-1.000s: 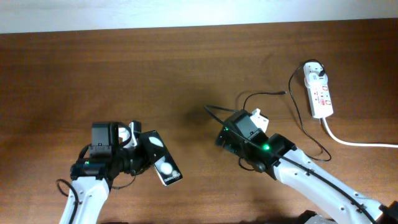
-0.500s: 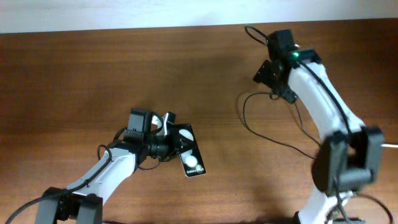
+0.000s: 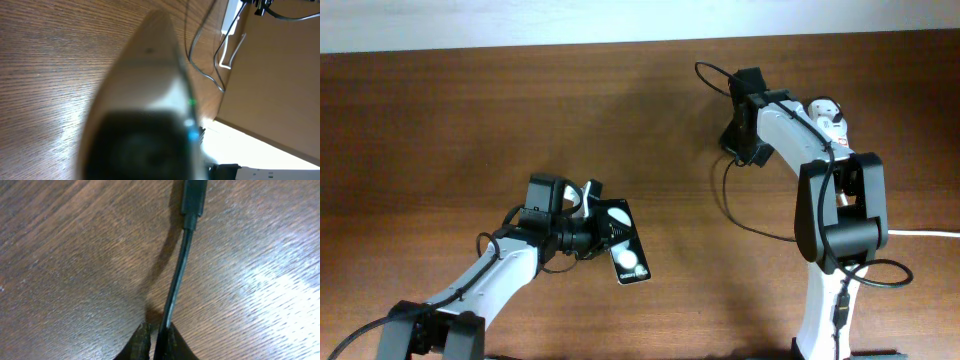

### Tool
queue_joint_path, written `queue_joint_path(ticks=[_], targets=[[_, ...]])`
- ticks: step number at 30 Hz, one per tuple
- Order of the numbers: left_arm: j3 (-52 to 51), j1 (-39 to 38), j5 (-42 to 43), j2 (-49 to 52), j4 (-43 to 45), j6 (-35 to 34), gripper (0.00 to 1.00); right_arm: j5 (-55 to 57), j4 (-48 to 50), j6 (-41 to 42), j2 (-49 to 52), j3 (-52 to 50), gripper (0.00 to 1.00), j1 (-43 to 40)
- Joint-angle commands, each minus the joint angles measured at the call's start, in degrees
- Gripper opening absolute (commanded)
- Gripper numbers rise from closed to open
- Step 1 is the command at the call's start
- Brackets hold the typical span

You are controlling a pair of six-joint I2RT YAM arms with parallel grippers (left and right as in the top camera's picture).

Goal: Plug charger to phone and switch on socket
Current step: 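Reach the right gripper to the black cable and grasp its USB-C end, then carry the cable end with the right gripper toward the phone's bottom port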

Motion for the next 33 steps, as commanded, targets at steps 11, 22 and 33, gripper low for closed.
queue_joint_path(ticks=[11, 22, 33], targets=[[0.46, -0.11, 1.55, -0.17, -0.94, -0.42, 0.0, -5.05, -7.19, -32.68, 0.96, 0.96, 0.87, 11.56], [0.46, -0.11, 1.79, -0.17, -1.14, -0.42, 0.0, -0.35, -3.15, -20.74, 1.14, 0.31, 0.51, 11.52], [0.46, -0.07, 3.54, -0.17, -0.2, -5.05, 0.0, -10.86, -10.73, -23.87, -8.63, 2.14, 0.04, 11.52]])
